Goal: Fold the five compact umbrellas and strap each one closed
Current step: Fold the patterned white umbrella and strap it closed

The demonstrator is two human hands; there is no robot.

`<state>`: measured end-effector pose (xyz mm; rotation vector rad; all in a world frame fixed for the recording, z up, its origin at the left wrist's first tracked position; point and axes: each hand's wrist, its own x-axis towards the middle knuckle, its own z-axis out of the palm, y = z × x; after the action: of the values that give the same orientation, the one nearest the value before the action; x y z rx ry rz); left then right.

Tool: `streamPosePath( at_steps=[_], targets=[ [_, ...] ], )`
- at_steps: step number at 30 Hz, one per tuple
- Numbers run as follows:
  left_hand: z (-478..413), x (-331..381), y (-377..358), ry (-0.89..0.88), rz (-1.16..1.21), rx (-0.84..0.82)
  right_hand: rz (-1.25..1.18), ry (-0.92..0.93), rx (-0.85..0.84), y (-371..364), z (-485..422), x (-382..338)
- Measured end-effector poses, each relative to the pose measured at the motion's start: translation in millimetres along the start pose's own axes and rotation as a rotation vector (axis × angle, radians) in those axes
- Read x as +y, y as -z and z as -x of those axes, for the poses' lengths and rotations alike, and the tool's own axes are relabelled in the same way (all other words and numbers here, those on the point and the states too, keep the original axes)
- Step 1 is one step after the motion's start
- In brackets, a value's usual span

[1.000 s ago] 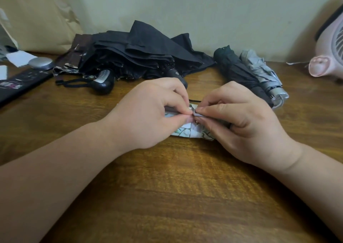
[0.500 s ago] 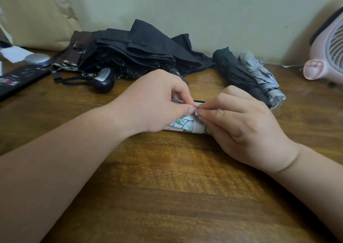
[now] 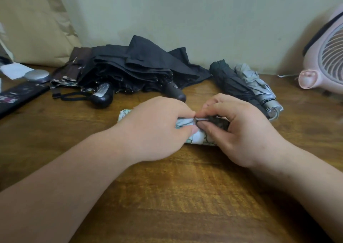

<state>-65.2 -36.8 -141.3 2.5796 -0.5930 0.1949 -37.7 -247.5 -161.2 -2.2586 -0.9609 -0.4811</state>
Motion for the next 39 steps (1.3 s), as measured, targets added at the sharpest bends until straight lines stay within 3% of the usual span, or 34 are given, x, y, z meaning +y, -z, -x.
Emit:
streamPosePath(
  at_steps=[11, 17, 27, 34, 39],
  targets=[
    [-6, 8, 7, 0.169, 0.135, 0.028, 0.018, -0.056, 0.131, -6, -2, -5],
    [-7, 7, 7, 0.17, 0.112, 0.03, -0.072, -0.081, 0.004, 7, -2, 2],
    [-5, 3, 6, 0.157, 0.178, 0.076, -0.012, 0.033, 0.017, 3, 1, 4],
    [-2, -6, 2, 0.016, 0.221, 0.097, 0.21, 0.239, -0.104, 11, 4, -3],
    [8, -5, 2, -0.107, 0.04, 0.106, 0.287, 0.239, -0.117, 11, 9, -8]
  ],
)
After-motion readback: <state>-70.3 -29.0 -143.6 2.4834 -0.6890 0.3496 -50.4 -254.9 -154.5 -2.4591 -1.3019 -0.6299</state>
